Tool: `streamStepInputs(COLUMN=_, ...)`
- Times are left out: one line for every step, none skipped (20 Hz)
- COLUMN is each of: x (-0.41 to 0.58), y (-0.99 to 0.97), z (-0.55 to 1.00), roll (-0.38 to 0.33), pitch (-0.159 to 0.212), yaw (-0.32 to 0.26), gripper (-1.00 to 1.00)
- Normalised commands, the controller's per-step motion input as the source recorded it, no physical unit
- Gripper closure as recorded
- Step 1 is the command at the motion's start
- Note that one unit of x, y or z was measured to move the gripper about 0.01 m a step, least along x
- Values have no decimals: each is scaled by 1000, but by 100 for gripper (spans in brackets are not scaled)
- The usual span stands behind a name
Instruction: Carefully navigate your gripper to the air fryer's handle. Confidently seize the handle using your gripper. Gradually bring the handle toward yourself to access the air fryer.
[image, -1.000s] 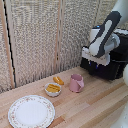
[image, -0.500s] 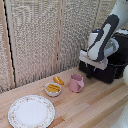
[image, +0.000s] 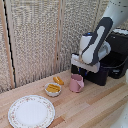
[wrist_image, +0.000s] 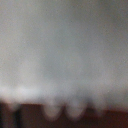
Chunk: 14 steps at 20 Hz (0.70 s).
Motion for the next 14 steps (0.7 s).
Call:
streamStepInputs(x=0, y=-180, z=286, roll=-33, pitch=54, yaw=-333, gripper=-100)
streamStepInputs(x=-23, y=-37, z=449, roll=-31, pitch=14, yaw=-330, gripper=-100)
streamStepInputs(x=-83, y=0, z=563, roll=-25, pitch=0, yaw=-296, gripper=-100)
streamStepInputs(x=0, y=0, z=554, roll=0, pitch=0, yaw=-345, gripper=-100)
streamStepInputs(x=-74, y=0, z=589, roll=0, pitch=0, yaw=-299, gripper=-100)
streamStepInputs(x=0, y=0, z=663, roll=0, pitch=8, yaw=-273, gripper=-100)
streamStepInputs(x=0, y=0, z=800, roll=0, pitch=8, yaw=-279, gripper=-100)
streamStepInputs(x=0, y=-20, z=920, roll=0, pitch=0, yaw=-245, gripper=-100)
streamStepInputs(x=0, y=-9, z=1000, roll=0, pitch=0, yaw=-150, gripper=-100)
streamStepInputs(x=0, y=-17, z=971, roll=0, pitch=11, yaw=-91, gripper=-100)
streamStepInputs(x=0, y=0, z=863, roll=0, pitch=0, yaw=-84, gripper=-100)
streamStepInputs(x=0, y=0, z=677, roll=0, pitch=0, yaw=-70, gripper=-100)
streamStepInputs(x=57, y=46, z=446, roll=-12, pitch=48, yaw=-27, gripper=-100)
streamStepInputs(x=34, y=0, z=260, roll=0, pitch=58, yaw=0, gripper=-100)
